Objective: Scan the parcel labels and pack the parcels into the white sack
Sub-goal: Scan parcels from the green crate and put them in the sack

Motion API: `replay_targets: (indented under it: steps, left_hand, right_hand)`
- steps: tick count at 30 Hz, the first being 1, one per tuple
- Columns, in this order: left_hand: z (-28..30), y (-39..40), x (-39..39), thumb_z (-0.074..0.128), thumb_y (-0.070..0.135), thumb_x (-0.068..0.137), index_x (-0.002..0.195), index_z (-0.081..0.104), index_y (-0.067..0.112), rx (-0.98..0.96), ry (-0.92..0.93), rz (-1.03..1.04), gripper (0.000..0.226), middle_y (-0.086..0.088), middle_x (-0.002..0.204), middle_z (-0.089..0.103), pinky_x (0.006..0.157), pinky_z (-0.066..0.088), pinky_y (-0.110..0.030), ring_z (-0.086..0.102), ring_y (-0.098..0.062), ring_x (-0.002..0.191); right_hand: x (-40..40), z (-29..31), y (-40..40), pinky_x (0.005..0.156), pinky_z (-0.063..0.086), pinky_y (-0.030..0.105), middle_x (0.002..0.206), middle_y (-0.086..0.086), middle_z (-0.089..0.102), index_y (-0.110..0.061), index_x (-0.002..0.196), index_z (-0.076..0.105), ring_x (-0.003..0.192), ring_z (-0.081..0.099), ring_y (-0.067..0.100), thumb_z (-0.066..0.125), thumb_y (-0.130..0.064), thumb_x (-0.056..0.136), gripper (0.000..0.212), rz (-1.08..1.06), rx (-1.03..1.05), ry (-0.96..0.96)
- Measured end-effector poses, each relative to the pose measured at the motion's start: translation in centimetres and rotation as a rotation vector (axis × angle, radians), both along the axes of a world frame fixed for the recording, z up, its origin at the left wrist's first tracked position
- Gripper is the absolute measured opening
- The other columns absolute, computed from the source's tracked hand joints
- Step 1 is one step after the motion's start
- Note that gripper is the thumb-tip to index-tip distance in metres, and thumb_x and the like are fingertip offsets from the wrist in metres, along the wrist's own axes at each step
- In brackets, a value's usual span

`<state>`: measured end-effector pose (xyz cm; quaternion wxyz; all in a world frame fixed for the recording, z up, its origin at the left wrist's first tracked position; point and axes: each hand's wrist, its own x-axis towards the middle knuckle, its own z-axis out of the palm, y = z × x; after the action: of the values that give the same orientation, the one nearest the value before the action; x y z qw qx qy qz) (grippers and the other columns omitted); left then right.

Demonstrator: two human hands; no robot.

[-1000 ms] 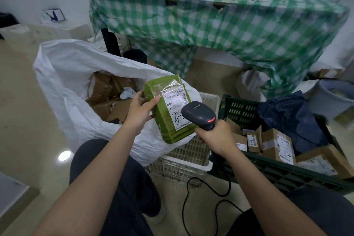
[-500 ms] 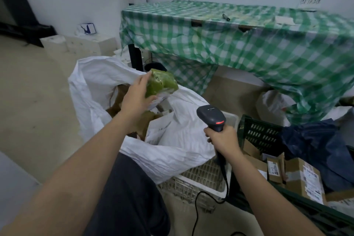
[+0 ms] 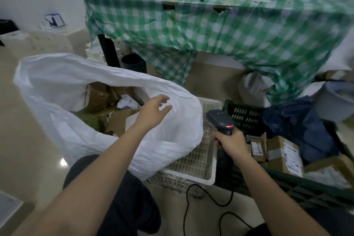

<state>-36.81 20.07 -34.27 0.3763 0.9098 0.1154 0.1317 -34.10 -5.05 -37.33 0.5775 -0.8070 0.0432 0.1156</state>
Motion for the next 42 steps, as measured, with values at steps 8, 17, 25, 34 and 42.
replay_targets:
  steps: [8, 17, 25, 34, 42]
  left_hand:
    - [-3.5, -13.8, 5.1, 0.061, 0.025, 0.093, 0.123, 0.058, 0.014, -0.172, 0.09, -0.27, 0.033, 0.0, 0.113, 0.062, 0.09, 0.047, -0.026, 0.059, -0.015, 0.103]
    - [-12.4, -25.4, 13.9, 0.062, 0.03, 0.093, 0.132, 0.05, 0.012, -0.22, 0.403, -0.413, 0.045, -0.002, 0.115, 0.062, 0.083, 0.045, -0.02, 0.055, -0.012, 0.103]
    - [-22.3, -30.8, 20.4, 0.064, 0.034, 0.09, 0.135, 0.046, 0.01, -0.059, 0.588, -0.46, 0.054, -0.006, 0.129, 0.055, 0.096, 0.047, -0.037, 0.055, -0.025, 0.114]
    - [-29.1, -32.6, 26.0, 0.079, 0.053, 0.068, 0.151, 0.022, 0.025, 0.223, 0.72, -0.566, 0.104, -0.006, 0.154, 0.029, 0.11, 0.033, -0.048, 0.03, -0.031, 0.139]
    - [-31.1, -33.0, 28.8, 0.069, 0.066, 0.066, 0.153, 0.007, 0.029, 0.116, 0.758, -0.643, 0.114, 0.003, 0.159, 0.016, 0.117, 0.021, -0.049, 0.019, -0.022, 0.145]
  right_hand:
    - [1.8, -3.3, -12.0, 0.054, 0.044, 0.028, 0.073, 0.013, 0.065, -0.002, 0.087, 0.064, 0.059, 0.06, 0.018, 0.068, -0.009, 0.084, 0.009, -0.321, 0.021, 0.136]
    - [8.1, -8.5, -21.0, 0.08, 0.052, 0.048, 0.079, 0.016, 0.065, -0.016, 0.07, 0.058, 0.085, 0.063, 0.036, 0.069, -0.022, 0.078, 0.014, -0.536, -0.035, 0.144]
    - [11.4, -11.6, -21.9, 0.056, 0.035, 0.027, 0.063, 0.007, 0.056, -0.008, 0.066, 0.057, 0.061, 0.049, 0.019, 0.064, -0.016, 0.081, 0.018, -0.494, -0.045, 0.189]
    - [14.4, -12.9, -23.5, 0.066, 0.046, 0.034, 0.066, 0.009, 0.063, -0.006, 0.07, 0.065, 0.07, 0.058, 0.025, 0.067, -0.019, 0.079, 0.015, -0.504, -0.036, 0.229]
    - [15.8, -13.3, -24.1, 0.079, 0.053, 0.049, 0.087, 0.024, 0.068, -0.008, 0.073, 0.064, 0.083, 0.064, 0.038, 0.068, -0.013, 0.079, 0.009, -0.543, 0.082, 0.266]
